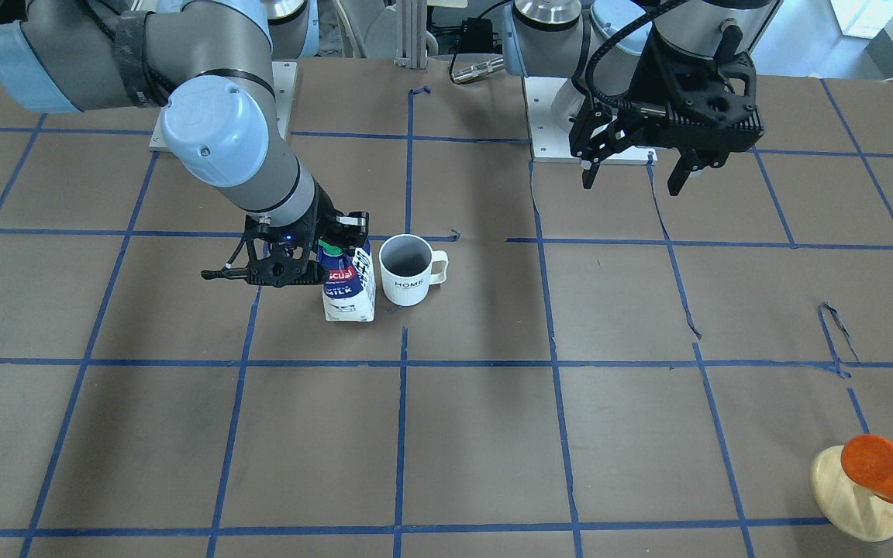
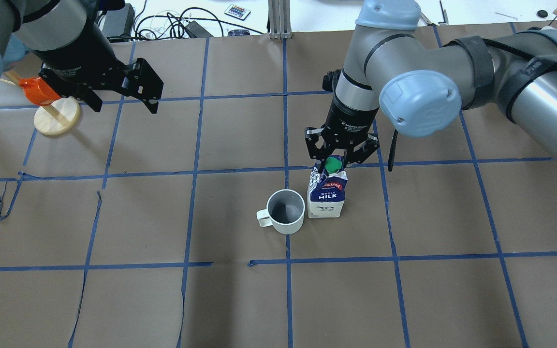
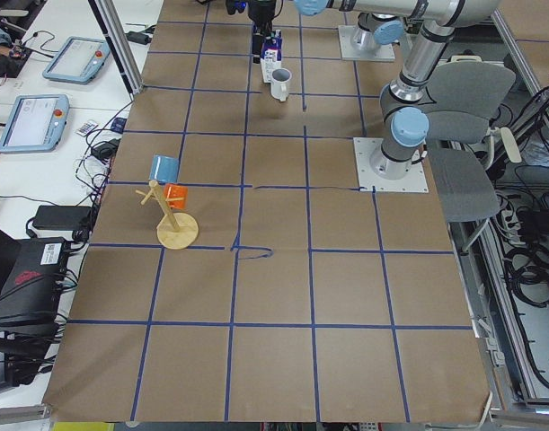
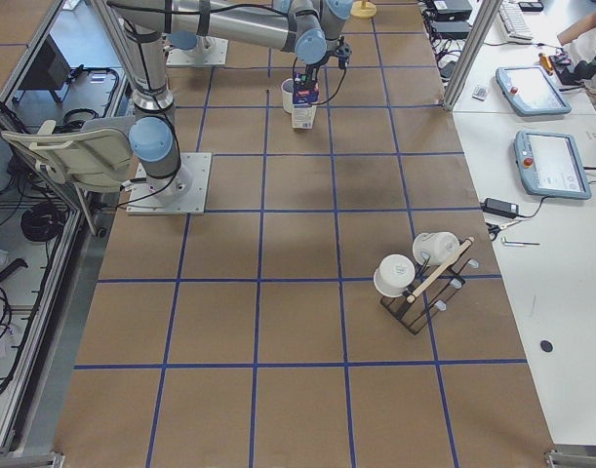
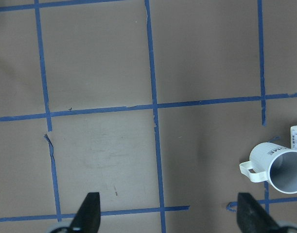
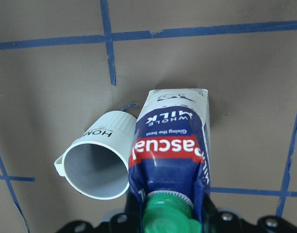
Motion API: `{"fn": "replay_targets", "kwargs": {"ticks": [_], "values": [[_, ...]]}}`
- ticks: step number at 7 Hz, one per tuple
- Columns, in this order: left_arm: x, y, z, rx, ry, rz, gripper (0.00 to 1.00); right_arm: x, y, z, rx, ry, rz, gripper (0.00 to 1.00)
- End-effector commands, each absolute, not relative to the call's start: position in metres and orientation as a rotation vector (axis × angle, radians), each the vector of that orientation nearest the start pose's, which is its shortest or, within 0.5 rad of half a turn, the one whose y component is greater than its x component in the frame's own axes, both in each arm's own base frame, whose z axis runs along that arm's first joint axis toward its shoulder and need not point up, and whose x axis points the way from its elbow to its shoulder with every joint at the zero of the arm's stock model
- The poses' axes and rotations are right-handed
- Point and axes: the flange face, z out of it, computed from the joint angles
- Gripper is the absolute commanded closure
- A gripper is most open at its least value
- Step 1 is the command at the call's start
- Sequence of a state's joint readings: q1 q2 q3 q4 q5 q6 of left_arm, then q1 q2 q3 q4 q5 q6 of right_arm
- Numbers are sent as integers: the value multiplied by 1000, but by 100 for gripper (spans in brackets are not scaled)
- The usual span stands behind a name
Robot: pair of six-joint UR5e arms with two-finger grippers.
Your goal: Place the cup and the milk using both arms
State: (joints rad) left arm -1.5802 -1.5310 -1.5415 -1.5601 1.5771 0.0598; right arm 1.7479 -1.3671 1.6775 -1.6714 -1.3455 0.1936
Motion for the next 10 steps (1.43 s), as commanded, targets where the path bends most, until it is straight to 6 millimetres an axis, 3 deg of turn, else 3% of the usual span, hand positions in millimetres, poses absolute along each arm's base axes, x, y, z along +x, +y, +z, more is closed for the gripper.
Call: {"fn": "replay_targets", "kwargs": {"ticks": [1,2,3,4,5,6,7,10], "values": [[-136,-480,524,105,3126,-129,0,245,-503,350,58,2948,339,0],[-136,-481,524,105,3126,-127,0,235,-509,355,69,2948,321,0],[-136,-481,524,105,3126,-127,0,228,-514,383,62,2990,236,0],[-136,-481,524,105,3129,-127,0,205,-519,409,25,3097,221,0],[-137,-481,523,105,3131,-125,0,181,-522,430,-63,3090,204,0],[-137,-481,523,105,3131,-125,0,140,-518,467,27,3101,92,0],[-137,-481,523,106,3132,-125,0,97,-515,489,156,3092,34,0],[-137,-481,524,106,3132,-127,0,93,-496,508,199,3115,14,0]]}}
